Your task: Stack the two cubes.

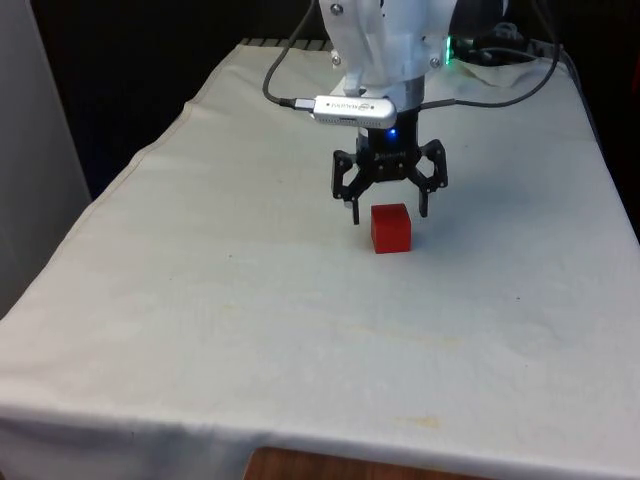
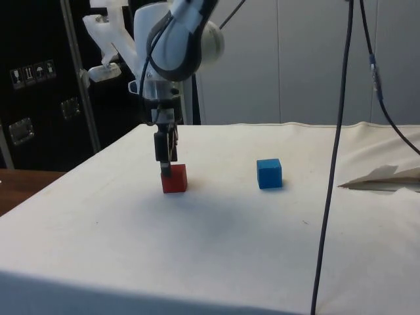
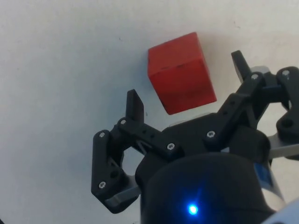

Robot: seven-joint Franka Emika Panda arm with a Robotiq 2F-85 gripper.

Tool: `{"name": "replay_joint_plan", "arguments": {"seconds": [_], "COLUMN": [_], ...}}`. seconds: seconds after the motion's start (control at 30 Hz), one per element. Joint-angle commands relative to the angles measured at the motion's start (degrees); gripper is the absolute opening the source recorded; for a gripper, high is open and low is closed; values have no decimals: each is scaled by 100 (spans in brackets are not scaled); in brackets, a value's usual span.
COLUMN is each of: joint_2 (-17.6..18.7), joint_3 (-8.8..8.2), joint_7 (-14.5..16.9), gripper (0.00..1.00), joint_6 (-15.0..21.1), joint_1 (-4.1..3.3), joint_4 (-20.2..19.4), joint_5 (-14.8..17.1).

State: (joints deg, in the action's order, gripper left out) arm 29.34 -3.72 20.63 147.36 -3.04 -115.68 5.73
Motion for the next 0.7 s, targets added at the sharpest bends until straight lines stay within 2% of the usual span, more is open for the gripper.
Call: {"name": "replay_joint_plan", "arguments": {"seconds": [0.0,0.17,0.2,0.27,0.47,0.5,0.53,0.67], "joint_2": [23,86,57,115,195,189,201,229], "joint_3": [69,86,46,97,138,126,143,172], "joint_7": [40,11,0,-6,-69,-52,-74,-103], "gripper": [100,100,100,100,100,100,100,100], "joint_6": [-29,52,11,86,355,246,395,573], "joint_1": [34,6,-6,0,-46,-34,-52,-69], "joint_4": [23,17,0,11,-57,-23,-74,-166], "joint_5": [92,103,52,103,74,52,74,63]}}
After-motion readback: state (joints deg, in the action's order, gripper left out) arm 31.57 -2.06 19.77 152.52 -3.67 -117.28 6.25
